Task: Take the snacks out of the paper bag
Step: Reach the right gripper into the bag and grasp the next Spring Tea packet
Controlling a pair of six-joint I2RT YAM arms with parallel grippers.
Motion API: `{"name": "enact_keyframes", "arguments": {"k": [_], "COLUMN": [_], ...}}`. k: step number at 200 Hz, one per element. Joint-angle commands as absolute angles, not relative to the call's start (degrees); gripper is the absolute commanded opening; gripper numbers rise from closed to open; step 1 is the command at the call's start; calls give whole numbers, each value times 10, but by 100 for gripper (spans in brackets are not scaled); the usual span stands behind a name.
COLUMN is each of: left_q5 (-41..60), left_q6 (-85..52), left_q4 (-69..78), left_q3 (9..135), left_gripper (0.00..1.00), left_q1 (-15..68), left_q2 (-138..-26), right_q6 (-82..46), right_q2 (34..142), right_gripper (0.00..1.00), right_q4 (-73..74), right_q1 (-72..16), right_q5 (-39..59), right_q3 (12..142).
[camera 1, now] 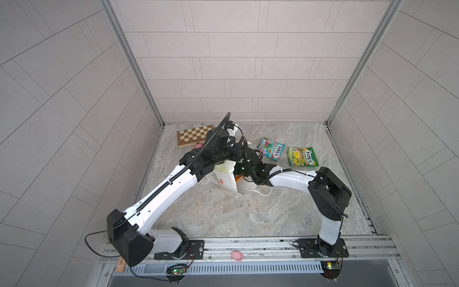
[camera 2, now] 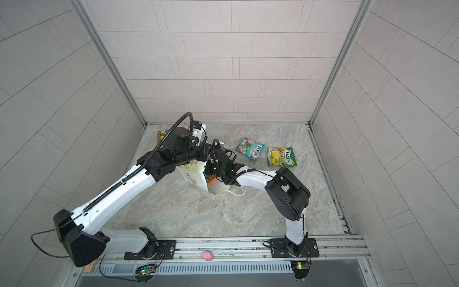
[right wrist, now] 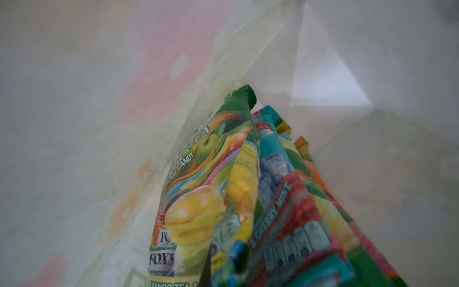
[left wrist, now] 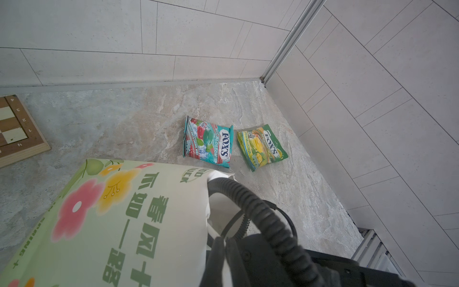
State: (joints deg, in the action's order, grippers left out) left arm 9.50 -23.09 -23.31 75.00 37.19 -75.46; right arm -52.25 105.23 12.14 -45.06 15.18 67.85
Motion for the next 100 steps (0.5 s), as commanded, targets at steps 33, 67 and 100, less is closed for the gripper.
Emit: {"name": "enact_keyframes", "arguments": {"k": [33,67,100], "left_q5": [77,68,68], "left_q6": [-225,-225,-226], "left_q4": [-228,-224,-223], "left_q3": [740,732,732], "left_gripper": [0,0,0], "left_q1": [379,379,379], "left_q2": [-736,-732,-733], "right_q6": [-434,-396,-345], "right_q2": [969,925,878], "right_gripper": [0,0,0], "right_q4": [53,16,-18], "right_q1": [-449,-446,-442], "right_q5": [165,169,170], "right_q3": [656,641,630]}}
